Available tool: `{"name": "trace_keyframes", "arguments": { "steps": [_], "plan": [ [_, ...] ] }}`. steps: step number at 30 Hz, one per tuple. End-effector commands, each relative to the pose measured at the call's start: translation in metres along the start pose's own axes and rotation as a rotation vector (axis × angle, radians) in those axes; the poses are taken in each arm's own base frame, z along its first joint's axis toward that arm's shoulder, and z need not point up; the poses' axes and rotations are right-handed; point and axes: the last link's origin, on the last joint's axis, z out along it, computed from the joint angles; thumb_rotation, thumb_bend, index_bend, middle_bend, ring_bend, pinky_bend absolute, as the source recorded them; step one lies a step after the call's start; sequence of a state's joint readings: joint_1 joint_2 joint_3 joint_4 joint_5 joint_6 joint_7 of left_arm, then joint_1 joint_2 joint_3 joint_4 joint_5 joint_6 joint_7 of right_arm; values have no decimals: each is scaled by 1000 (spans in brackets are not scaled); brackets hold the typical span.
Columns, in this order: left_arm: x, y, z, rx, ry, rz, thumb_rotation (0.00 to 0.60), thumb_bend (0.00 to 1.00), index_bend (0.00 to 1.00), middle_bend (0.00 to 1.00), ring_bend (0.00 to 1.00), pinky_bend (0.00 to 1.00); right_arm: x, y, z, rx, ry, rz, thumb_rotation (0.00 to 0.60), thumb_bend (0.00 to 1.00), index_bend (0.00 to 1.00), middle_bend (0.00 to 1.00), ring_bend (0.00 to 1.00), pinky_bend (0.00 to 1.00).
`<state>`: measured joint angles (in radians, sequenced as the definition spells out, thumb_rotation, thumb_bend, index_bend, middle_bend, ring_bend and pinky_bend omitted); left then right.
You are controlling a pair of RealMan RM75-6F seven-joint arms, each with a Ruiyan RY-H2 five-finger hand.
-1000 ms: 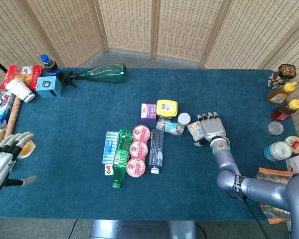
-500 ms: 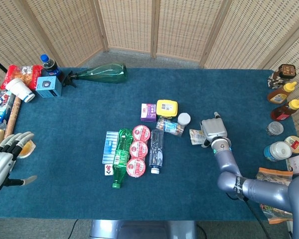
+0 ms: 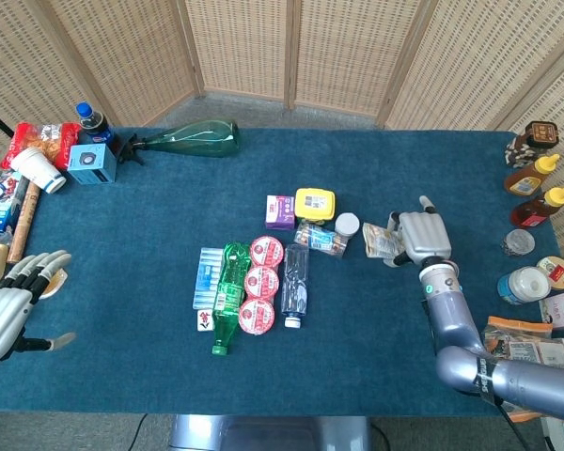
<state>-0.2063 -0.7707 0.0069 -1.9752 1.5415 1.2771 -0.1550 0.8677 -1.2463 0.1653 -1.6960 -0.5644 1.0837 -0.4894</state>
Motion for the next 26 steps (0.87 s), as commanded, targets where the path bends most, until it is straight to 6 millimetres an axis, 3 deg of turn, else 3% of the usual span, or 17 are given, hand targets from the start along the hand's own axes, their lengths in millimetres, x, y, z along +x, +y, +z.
{"name": "trace_keyframes", "arguments": {
  "steps": [1,10,26],
  "plan": [
    [-1,0,0,-1,-1,0,600,0,0,0,0,0,23,-1,-13,39,96,134,600,0,717,1000,647,27],
    [-1,1,-1,-3,0,-2,600,0,0,0,0,0,44,-11,-29,135,212,379,600,0,714,1000,650,27],
    [-1,2,0,-7,-2,2,600,0,0,0,0,0,50,-7,-36,151,248,467,600,0,714,1000,659,27]
  ]
}}
